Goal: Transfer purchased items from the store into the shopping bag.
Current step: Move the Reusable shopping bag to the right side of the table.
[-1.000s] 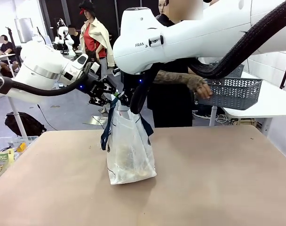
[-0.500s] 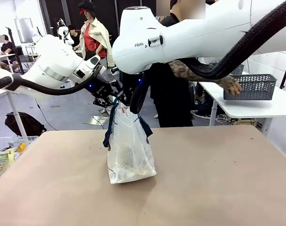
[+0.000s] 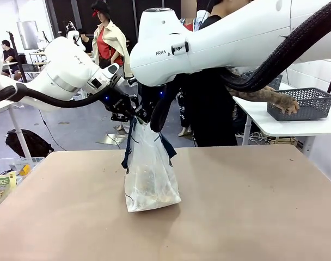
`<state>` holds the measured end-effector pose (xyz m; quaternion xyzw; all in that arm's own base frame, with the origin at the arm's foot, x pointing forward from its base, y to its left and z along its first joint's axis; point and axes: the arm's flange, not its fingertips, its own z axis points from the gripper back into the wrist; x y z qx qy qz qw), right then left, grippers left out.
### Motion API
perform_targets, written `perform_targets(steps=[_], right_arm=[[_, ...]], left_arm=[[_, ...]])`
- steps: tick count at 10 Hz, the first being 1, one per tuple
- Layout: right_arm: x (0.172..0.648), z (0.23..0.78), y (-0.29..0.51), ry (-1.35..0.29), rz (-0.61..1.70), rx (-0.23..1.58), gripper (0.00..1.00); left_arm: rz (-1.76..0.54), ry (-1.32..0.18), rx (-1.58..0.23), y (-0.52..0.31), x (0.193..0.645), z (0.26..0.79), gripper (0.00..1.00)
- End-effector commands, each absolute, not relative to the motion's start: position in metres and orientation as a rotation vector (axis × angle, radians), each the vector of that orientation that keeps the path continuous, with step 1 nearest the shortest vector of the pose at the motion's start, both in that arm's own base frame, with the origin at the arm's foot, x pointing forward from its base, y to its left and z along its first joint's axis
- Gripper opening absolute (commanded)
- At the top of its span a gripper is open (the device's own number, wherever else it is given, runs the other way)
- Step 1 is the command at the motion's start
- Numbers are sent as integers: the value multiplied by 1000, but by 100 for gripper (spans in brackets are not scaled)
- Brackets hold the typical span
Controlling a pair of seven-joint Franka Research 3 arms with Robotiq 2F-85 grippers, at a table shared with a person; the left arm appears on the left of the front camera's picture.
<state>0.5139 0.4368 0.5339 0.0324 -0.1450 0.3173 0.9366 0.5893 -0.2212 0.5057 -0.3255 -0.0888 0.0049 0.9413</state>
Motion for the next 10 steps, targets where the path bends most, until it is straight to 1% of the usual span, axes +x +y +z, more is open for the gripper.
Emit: perform_targets(steps=[1, 3, 4, 8, 9, 10], right_arm=[[508, 527, 430, -342, 662, 61, 0], [504, 528, 428, -351, 649, 59, 0], [498, 533, 426, -342, 616, 65, 19], [455, 554, 408, -397, 456, 18, 97], [444, 566, 400, -427, 408, 1, 100], [433, 579, 388, -454, 355, 1, 100]], left_arm=[[18, -156, -663, -222, 596, 511, 0], [20, -148, -654, -223, 596, 511, 0], [20, -144, -650, -223, 596, 511, 0], [19, -152, -662, -219, 592, 511, 0], [13, -148, -665, -219, 594, 510, 0], [9, -148, -659, -219, 593, 510, 0]])
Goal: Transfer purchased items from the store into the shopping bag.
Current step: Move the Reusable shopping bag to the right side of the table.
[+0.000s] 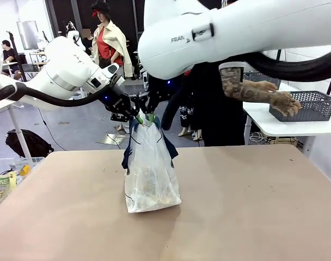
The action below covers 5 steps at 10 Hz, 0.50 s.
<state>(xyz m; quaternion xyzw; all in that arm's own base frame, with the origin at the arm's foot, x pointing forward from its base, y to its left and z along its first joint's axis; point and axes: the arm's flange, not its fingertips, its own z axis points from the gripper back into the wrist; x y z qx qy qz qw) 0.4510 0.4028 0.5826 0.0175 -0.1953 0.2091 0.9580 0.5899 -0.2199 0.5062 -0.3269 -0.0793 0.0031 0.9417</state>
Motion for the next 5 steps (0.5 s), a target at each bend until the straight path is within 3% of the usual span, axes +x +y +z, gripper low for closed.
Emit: perform_targets(steps=[1, 5], right_arm=[[423, 591, 370, -475, 293, 14, 100], [413, 619, 209, -459, -42, 218, 100]], left_arm=[[4, -154, -664, -218, 591, 511, 0], [-7, -150, -640, -221, 590, 510, 0]])
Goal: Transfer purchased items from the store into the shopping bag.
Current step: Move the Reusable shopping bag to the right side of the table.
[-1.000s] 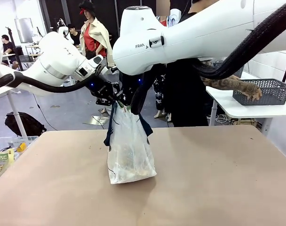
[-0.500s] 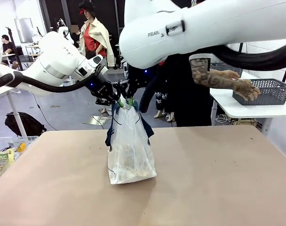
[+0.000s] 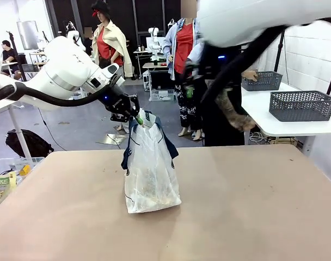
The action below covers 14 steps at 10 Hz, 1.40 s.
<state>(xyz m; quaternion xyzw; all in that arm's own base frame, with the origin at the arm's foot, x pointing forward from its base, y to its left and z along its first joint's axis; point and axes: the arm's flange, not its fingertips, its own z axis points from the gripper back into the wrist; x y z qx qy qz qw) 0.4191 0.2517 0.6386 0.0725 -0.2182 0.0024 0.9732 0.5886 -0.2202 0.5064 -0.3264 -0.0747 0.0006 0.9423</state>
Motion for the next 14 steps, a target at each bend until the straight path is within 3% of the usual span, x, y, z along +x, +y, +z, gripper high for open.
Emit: perform_targets(steps=[1, 3, 7, 8, 14], right_arm=[[415, 610, 161, -453, -144, 241, 100], [412, 578, 97, -391, -440, 245, 100], [420, 525, 31, -409, -464, 359, 100], [410, 548, 37, -385, -490, 272, 100], [410, 548, 37, -385, -490, 272, 100]], left_arm=[[-12, -156, -634, -225, 588, 510, 0], [11, -162, -599, -230, 587, 510, 0], [39, -201, -563, -246, 589, 518, 0], [35, -214, -572, -248, 589, 520, 0], [43, -297, -609, -211, 572, 542, 0]])
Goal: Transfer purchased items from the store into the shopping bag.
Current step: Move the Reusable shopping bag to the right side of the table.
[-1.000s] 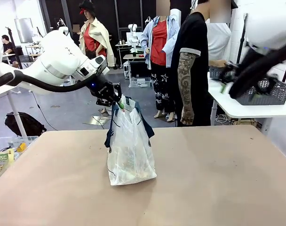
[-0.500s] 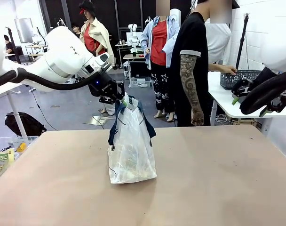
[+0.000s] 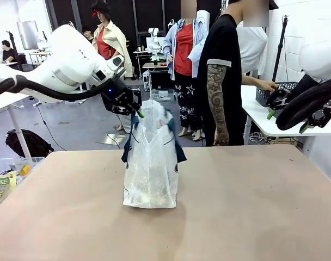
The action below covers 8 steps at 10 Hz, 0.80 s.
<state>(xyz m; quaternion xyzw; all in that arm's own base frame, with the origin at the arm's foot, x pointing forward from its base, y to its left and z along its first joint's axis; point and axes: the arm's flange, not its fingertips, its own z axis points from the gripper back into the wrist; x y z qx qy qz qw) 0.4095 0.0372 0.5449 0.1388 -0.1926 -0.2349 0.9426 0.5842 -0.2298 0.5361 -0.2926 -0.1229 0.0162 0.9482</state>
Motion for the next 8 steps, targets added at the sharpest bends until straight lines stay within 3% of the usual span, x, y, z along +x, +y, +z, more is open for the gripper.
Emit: perform_targets(steps=[1, 8], right_arm=[[410, 548, 37, -385, -490, 272, 100], [410, 548, 37, -385, -490, 272, 100]], left_arm=[[50, -302, -604, -196, 567, 547, 0], [248, -309, -526, -106, 562, 570, 0]])
